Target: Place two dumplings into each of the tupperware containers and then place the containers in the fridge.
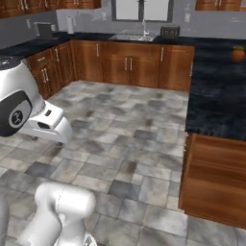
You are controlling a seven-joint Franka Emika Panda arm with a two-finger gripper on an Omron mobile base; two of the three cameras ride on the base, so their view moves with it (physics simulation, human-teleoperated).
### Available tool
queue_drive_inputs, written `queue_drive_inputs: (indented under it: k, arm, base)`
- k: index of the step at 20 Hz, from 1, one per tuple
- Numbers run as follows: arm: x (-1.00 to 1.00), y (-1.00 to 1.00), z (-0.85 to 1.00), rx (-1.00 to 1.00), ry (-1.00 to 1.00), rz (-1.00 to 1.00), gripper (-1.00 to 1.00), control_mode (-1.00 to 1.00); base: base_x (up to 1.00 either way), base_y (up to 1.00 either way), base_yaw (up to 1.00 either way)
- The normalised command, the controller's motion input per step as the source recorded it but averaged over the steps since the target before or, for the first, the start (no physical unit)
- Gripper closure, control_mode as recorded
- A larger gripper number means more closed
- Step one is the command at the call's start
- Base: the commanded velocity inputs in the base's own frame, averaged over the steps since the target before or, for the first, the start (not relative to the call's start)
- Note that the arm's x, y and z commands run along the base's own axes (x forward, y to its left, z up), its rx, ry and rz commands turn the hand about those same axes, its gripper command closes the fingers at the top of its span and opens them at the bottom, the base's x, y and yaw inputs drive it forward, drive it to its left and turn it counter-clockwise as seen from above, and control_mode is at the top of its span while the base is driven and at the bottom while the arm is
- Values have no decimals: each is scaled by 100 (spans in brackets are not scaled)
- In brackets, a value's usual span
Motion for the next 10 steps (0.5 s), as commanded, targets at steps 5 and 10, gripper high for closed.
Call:
queue_drive_inputs:
  k: [5,10]
  arm:
    - [0,0,0,0,0,0,-100,100]
    - [0,0,0,0,0,0,-100,100]
  base:
    - [0,-100,0]
    - [0,-100,0]
